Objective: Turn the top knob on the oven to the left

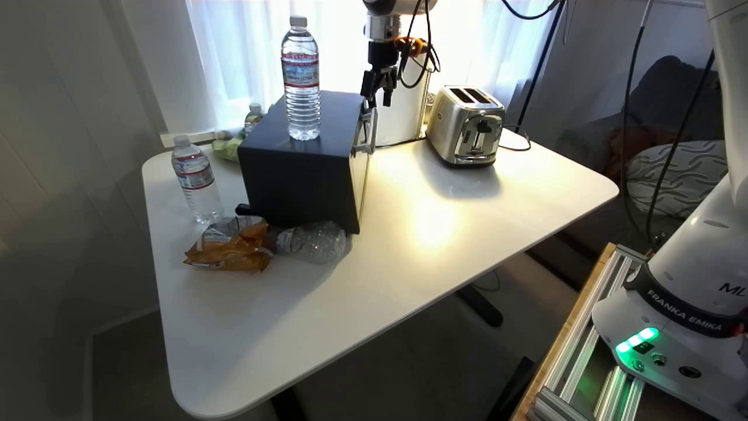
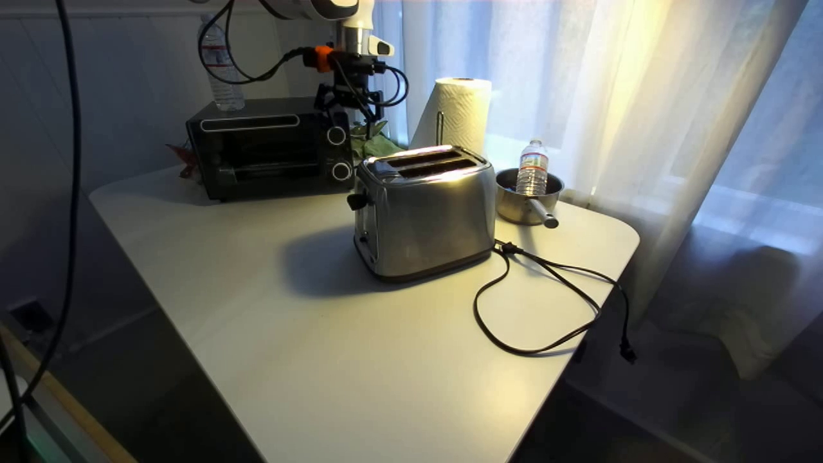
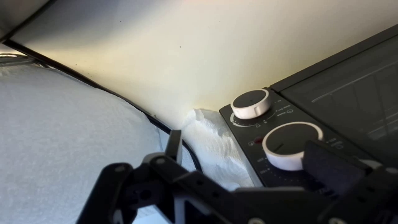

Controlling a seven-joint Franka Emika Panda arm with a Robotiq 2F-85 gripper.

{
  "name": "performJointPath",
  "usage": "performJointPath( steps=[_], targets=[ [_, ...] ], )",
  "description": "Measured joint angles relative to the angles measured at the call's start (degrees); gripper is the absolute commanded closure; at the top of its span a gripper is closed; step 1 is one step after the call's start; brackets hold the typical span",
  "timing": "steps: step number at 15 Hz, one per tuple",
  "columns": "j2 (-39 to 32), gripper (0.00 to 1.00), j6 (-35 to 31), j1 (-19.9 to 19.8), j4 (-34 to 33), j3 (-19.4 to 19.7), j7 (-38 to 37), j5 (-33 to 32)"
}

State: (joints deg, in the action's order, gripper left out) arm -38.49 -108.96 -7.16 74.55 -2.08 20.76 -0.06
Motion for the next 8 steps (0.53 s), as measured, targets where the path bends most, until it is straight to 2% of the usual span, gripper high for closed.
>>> performJointPath(
  steps=[8],
  targets=[
    [-0.1,0.0,2.1,-0.1,0.1,0.0,0.0,1.9]
  ],
)
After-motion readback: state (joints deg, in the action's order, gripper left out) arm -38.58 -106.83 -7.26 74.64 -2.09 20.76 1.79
